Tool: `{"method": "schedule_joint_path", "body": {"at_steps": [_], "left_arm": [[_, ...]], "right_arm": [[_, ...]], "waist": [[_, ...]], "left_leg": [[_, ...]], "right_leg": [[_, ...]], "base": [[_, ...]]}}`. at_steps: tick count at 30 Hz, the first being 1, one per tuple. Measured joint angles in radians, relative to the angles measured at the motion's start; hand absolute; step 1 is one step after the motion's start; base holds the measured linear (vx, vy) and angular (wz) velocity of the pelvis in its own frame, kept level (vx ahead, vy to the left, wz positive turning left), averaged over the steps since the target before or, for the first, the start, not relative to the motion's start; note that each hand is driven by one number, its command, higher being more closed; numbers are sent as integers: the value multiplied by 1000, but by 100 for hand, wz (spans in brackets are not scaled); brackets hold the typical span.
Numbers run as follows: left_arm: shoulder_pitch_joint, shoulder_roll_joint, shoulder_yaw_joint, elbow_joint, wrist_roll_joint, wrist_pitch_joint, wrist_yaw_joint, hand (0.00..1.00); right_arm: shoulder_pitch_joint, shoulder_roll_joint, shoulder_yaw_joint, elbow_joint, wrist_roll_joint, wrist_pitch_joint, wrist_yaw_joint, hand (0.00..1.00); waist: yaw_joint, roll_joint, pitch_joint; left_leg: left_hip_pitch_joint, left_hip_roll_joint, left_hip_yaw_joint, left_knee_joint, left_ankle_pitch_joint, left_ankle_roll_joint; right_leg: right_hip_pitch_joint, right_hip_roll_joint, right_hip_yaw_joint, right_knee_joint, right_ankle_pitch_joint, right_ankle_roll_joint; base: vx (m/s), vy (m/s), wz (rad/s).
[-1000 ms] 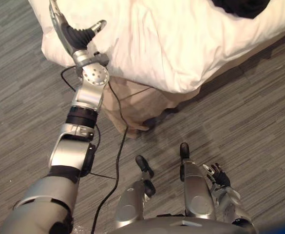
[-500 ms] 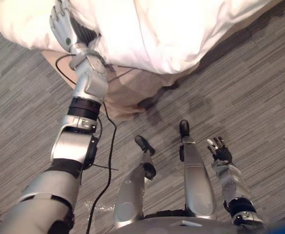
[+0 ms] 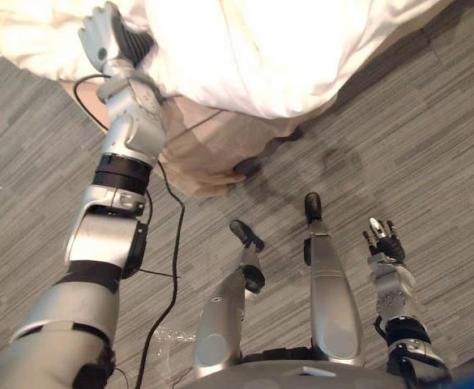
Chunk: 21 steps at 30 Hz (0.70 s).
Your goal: Tidy the bed and pick cloth on bed and put in laundry
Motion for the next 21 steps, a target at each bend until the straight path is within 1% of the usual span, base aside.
{"method": "schedule_joint_path", "body": {"at_steps": [2, 3, 4, 5, 6, 8, 9, 10, 11, 12, 13, 14, 15, 17, 18, 19, 20, 21], "left_arm": [[20, 3, -22, 9, -48, -50, -23, 100], [28, 3, -32, 13, -53, -64, -24, 100], [50, 4, -43, 15, -73, -98, -28, 100], [75, 5, -53, 15, -85, -136, -37, 100], [87, 5, -63, 15, -89, -155, -37, 100], [147, 8, -94, -12, -142, -230, -40, 100], [169, 9, -100, -27, -157, -248, -40, 100], [220, 11, -120, -57, -171, -283, -43, 100], [292, 18, -127, -102, -188, -321, -47, 100], [326, 25, -127, -122, -195, -340, -53, 100], [391, 37, -128, -153, -197, -381, -65, 100], [459, 46, -124, -184, -203, -415, -82, 0], [490, 54, -123, -203, -203, -430, -89, 0], [625, 94, -105, -283, -205, -500, -131, 0], [656, 103, -97, -302, -208, -518, -141, 0], [717, 113, -72, -339, -230, -552, -169, 0], [746, 113, -59, -356, -240, -566, -178, 0], [809, 112, -32, -382, -248, -591, -201, 0]], "right_arm": [[24, 4, 0, 5, -31, -9, 8, 0], [32, 4, 3, 6, -38, -11, 8, 0], [45, 2, 6, 12, -47, -18, 8, 0], [56, 2, 12, 27, -66, -20, 6, 0], [62, 3, 17, 35, -76, -20, 5, 0], [95, 6, 52, 46, -97, -19, -4, 0], [104, 6, 59, 48, -104, -19, -8, 0], [124, 2, 74, 53, -114, -19, -16, 0], [139, 1, 84, 69, -115, -18, -24, 0], [143, 2, 88, 80, -115, -17, -30, 0], [151, 1, 95, 106, -114, -11, -40, 0], [166, -1, 97, 138, -114, -2, -49, 0], [171, -1, 97, 151, -114, 4, -54, 0], [201, -2, 97, 201, -111, 28, -77, 0], [207, -2, 97, 212, -109, 35, -81, 0], [213, -4, 97, 235, -104, 53, -88, 0], [216, -4, 97, 244, -102, 60, -92, 0], [220, -4, 97, 259, -101, 76, -93, 0]], "waist": [[0, 1, -1], [-1, 4, -3], [0, 11, -7], [1, 12, -7], [2, 12, -8], [6, 18, -13], [8, 20, -18], [14, 27, -40], [20, 33, -76], [23, 33, -89], [25, 37, -110], [29, 41, -144], [30, 40, -162], [35, 36, -236], [40, 34, -253], [54, 31, -276], [60, 29, -285], [71, 25, -308]], "left_leg": [[35, -6, 0, -3, 0, 0], [43, -9, 1, -2, 0, 0], [59, -14, 0, -3, 0, 0], [80, -17, 0, -3, 0, 0], [91, -19, 0, -2, 0, 0], [140, -19, -3, -1, 1, 0], [151, -19, -4, -1, 1, 0], [168, -19, -7, 0, 1, 0], [181, -19, -14, -1, 1, 0], [191, -19, -21, -1, 1, 0], [215, -15, -44, -1, 1, 0], [235, -11, -71, -2, 1, 0], [242, -9, -87, -1, 1, 0], [274, -2, -150, -2, 0, 1], [280, -1, -162, -3, 0, 1], [298, 6, -182, -5, -2, 0], [304, 10, -192, -5, -5, 1], [310, 17, -212, -4, -7, 1]], "right_leg": [[43, -9, -9, -9, -5, 7], [54, -14, -12, -9, -7, 11], [72, -21, -21, -9, -9, 14], [95, -27, -28, -8, -11, 16], [109, -30, -37, -8, -11, 17], [174, -43, -78, -7, -16, 24], [190, -45, -88, -7, -17, 24], [215, -50, -114, -7, -20, 25], [236, -54, -136, -9, -25, 19], [250, -54, -145, -11, -27, 20], [295, -54, -171, -26, -28, 20], [342, -50, -195, -51, -28, 20], [363, -49, -209, -64, -28, 20], [454, -34, -255, -125, -26, 18], [472, -31, -263, -138, -26, 17], [504, -21, -276, -161, -21, 10], [518, -16, -279, -172, -17, 6], [540, -12, -292, -190, -16, 5]], "base": [[136, 2, 7], [116, 4, 10], [143, 8, 9], [117, 6, 6], [161, 2, 13], [151, -11, 22], [115, -20, 22], [113, -25, 24], [118, -29, 25], [136, -48, 30], [169, -78, 41], [172, -85, 47], [181, -84, 55], [141, -59, 54], [145, -55, 38], [111, -39, 17], [146, -31, 18], [96, -19, 17]]}}
